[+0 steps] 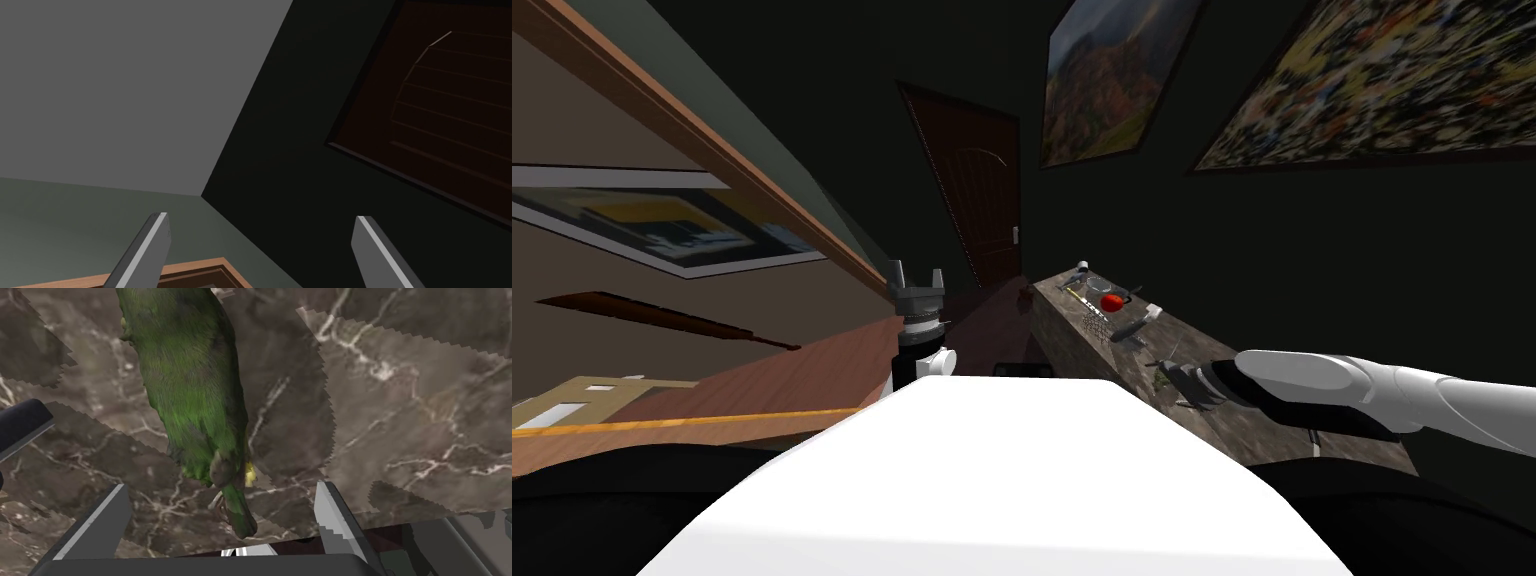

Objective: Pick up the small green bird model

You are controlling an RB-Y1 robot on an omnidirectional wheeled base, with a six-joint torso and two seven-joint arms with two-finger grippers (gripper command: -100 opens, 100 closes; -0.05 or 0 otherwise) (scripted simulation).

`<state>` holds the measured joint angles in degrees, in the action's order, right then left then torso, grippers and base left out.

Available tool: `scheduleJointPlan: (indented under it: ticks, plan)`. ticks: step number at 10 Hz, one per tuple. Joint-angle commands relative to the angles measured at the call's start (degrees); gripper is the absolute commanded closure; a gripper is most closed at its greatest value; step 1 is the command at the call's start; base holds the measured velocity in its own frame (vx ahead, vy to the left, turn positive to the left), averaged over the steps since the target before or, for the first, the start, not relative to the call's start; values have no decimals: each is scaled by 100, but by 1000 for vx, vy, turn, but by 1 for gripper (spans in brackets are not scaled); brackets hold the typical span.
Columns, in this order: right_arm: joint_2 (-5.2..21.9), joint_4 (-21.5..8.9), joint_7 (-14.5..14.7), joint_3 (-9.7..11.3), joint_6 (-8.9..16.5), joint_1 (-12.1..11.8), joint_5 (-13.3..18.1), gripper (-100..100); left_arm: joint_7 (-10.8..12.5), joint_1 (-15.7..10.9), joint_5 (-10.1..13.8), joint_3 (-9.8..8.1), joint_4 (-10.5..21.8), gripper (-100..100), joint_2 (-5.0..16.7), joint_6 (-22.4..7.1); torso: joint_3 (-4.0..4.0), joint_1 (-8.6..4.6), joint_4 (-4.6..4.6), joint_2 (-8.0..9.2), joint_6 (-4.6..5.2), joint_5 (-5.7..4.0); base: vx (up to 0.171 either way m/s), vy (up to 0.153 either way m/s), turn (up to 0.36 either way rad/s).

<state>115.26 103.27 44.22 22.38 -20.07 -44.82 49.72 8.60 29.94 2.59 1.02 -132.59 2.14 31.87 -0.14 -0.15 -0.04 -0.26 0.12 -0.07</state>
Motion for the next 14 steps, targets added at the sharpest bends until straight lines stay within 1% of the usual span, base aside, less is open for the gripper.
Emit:
scheduleJointPlan:
  ticks: [1, 3, 4, 5, 6, 7, 8, 10, 11, 12, 13, 14]
  plan:
    - [-48, -24, -134, -91, -32, -64, 206, -100, 0, 0, 0, 0, 0, 0, 0, 0, 0, 0, 0, 0, 0, 0, 15, -22, -30]
    - [184, -157, 25, 25, -67, -83, 400, -100, 0, -1, 0, 1, 0, 0, 0, 0, 5, 9, 2, 8, -4, 3, 31, -40, 136]
    - [255, -197, 73, 60, -78, -90, 458, -100, 0, 0, 0, 0, 0, 0, 0, 0, 1, 0, 0, 1, -2, 1, 46, -54, 93]
    - [188, -178, -8, 6, -94, -100, 451, -100, 0, 0, 0, 0, 0, 0, 0, 0, -1, 0, 0, -2, -2, 1, 19, -23, 19]
    - [203, -178, 23, 25, -80, -95, 445, 0, 0, 0, 0, 0, 0, 0, 0, 0, 3, 9, 1, 6, 1, 1, 0, 0, 0]
    - [24, -242, 62, 75, 0, -158, 515, -100, 0, 0, 0, 0, 0, 0, 0, 0, 8, 16, 3, 13, 1, 3, 12, 2, 104]
    - [-34, -263, 76, 93, 27, -179, 539, -100, 0, -1, 0, 1, 0, 0, 0, 0, 8, 19, 3, 13, -1, 4, 17, 5, 81]
    - [-270, -348, 132, 163, 134, -263, 631, -100, 0, 0, 0, 1, 0, 0, -1, 0, 7, 21, 3, 12, 1, 4, 22, 8, 78]
    - [-270, -348, 132, 163, 134, -263, 631, -100, 0, 0, 0, 1, 0, 0, -1, 0, 6, 22, 3, 10, 0, 5, 16, 4, 27]
    - [-387, -391, 161, 199, 188, -305, 677, -100, 0, 0, 0, 0, 0, 0, -1, 0, 7, 22, 3, 12, 1, 5, 12, 4, 61]
    - [-309, -356, 159, 190, 165, -277, 638, -100, 0, 0, 0, 1, 0, 0, -1, 0, 8, 22, 3, 13, 0, 5, 6, 1, 14]
    - [-319, -358, 141, 188, 172, -283, 652, 100, 0, 0, 0, 0, 0, 0, 0, 0, 9, 21, 4, 15, 1, 6, 0, 0, 0]
